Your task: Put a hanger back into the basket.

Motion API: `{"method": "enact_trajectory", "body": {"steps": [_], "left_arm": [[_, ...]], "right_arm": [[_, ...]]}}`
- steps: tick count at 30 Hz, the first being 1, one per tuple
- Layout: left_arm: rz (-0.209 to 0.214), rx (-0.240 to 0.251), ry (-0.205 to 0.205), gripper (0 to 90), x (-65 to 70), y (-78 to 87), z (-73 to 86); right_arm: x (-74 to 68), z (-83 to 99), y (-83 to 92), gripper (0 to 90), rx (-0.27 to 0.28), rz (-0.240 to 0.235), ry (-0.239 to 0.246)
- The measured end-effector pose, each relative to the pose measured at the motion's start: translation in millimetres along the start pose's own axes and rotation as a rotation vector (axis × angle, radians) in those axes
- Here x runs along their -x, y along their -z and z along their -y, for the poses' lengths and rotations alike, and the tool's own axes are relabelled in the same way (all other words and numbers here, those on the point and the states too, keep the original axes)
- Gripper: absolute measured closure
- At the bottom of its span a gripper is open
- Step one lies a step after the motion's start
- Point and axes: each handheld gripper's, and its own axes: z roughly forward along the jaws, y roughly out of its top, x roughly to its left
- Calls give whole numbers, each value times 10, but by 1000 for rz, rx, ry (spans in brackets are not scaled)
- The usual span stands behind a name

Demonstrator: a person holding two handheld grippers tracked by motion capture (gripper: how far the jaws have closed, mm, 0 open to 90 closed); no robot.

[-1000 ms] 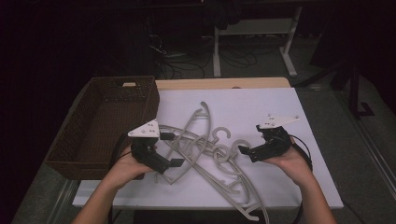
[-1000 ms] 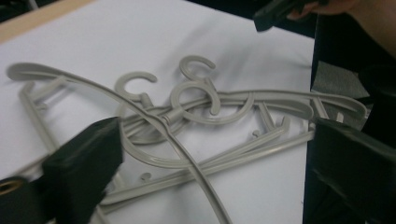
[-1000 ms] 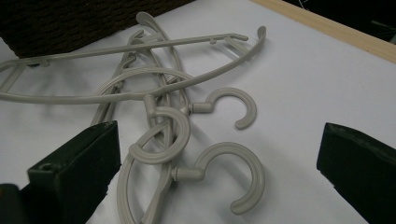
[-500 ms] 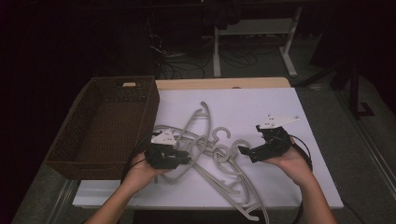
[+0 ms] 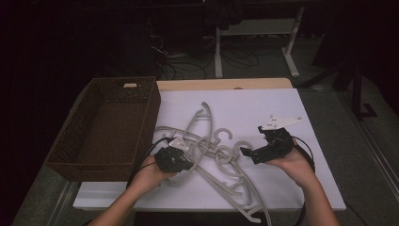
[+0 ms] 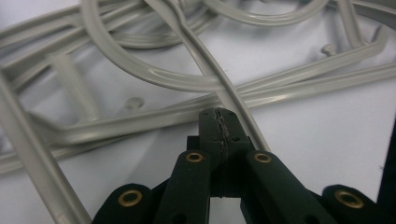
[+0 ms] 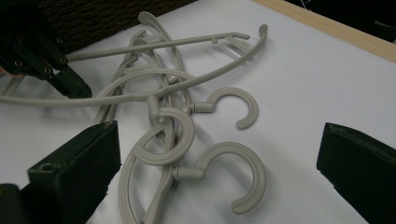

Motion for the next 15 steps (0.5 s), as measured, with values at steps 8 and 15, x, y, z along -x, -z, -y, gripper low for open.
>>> {"method": "enact_trajectory", "body": {"steps": [8, 15], "left_arm": [[30, -14, -43, 900, 115, -147, -155], [61, -13, -89, 900, 217, -301, -359]], "right_arm": [[4, -1, 5, 0, 1, 4, 0], [4, 0, 7, 0, 2, 8, 1]]}}
